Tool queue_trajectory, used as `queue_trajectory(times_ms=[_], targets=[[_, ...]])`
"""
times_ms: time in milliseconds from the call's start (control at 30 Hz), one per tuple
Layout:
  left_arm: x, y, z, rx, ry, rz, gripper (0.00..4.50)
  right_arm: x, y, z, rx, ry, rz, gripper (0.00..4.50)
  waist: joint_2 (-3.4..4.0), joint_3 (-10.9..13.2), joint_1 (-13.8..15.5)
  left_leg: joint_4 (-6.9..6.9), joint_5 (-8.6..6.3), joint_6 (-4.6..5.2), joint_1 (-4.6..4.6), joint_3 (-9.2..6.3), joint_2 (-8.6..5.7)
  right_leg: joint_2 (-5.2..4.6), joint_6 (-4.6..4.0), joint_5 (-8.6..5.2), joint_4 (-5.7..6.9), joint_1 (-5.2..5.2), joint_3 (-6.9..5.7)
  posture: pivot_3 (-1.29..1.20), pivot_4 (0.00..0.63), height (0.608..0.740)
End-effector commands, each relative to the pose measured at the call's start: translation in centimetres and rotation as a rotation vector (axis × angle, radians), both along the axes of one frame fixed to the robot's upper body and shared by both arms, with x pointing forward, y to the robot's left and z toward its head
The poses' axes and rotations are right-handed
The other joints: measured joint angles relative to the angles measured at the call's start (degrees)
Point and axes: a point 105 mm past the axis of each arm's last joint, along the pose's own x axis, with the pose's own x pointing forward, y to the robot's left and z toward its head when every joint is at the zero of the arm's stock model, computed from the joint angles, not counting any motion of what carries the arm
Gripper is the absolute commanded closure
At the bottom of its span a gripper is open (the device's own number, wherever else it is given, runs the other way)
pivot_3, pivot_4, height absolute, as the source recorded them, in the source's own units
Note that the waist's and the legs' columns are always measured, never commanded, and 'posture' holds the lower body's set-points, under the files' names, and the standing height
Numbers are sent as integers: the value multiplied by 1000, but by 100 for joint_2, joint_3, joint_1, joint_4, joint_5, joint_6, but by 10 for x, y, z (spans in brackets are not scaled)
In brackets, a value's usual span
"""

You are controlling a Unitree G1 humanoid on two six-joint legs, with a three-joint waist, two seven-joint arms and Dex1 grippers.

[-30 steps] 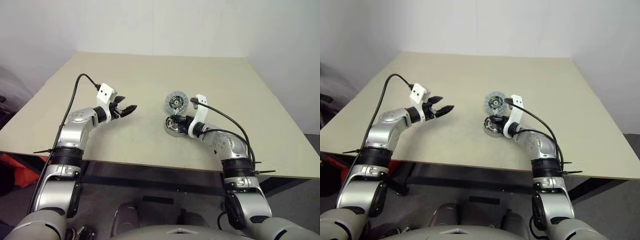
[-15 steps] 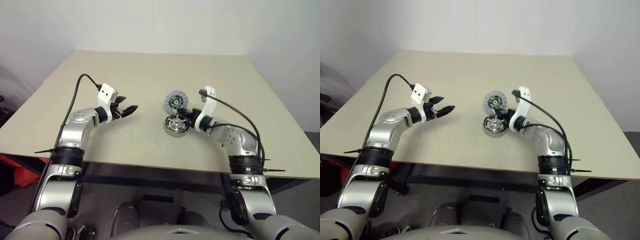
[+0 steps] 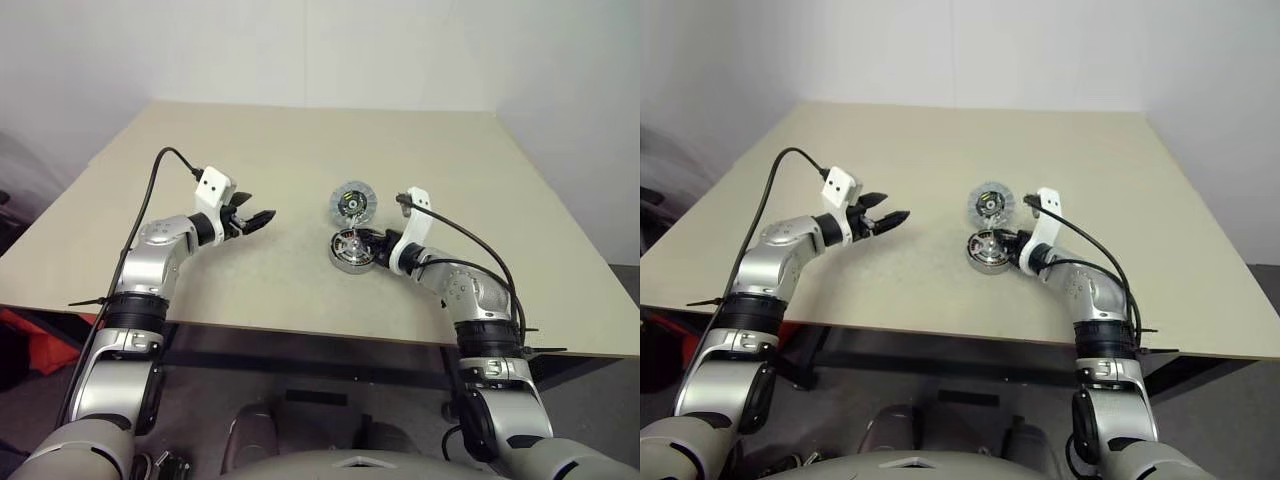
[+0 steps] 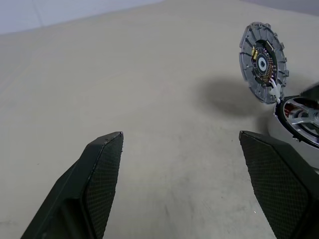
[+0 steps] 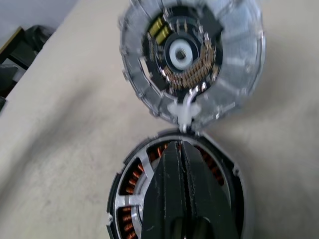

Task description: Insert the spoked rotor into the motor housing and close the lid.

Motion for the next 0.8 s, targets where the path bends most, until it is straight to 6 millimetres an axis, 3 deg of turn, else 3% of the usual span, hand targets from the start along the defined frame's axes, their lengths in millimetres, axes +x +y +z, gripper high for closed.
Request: queue_trajectory(times_ms=[33, 200, 433, 800], targets=[[2, -3, 15, 0, -56, -12, 561, 3, 9, 37, 27, -119, 42, 4478, 0, 0, -2, -1, -1, 2, 0, 0, 0, 0, 0, 0, -1, 0, 0, 0, 0, 740], [3, -4, 15, 3, -58, -15, 561, 10, 16, 31, 34, -88, 36, 4478, 1, 1, -9, -1, -3, 5, 1, 1, 1, 0, -2, -1, -2, -1, 0, 0, 0, 740], [2, -2, 16, 4, -61, -11, 561, 12, 13, -36, -11, 115, -46, 4478, 1, 0, -9, 0, -2, 3, 3, 2, -1, -2, -1, -1, -1, 1, 1, 0, 0, 740], [1, -3, 13, 1, -54, -10, 561, 16, 10, 17, 62, -39, -15, 4478, 1, 1, -2, 0, 0, 0, 11, 1, 0, -2, 0, -1, 0, 10, 0, 0, 0, 740]])
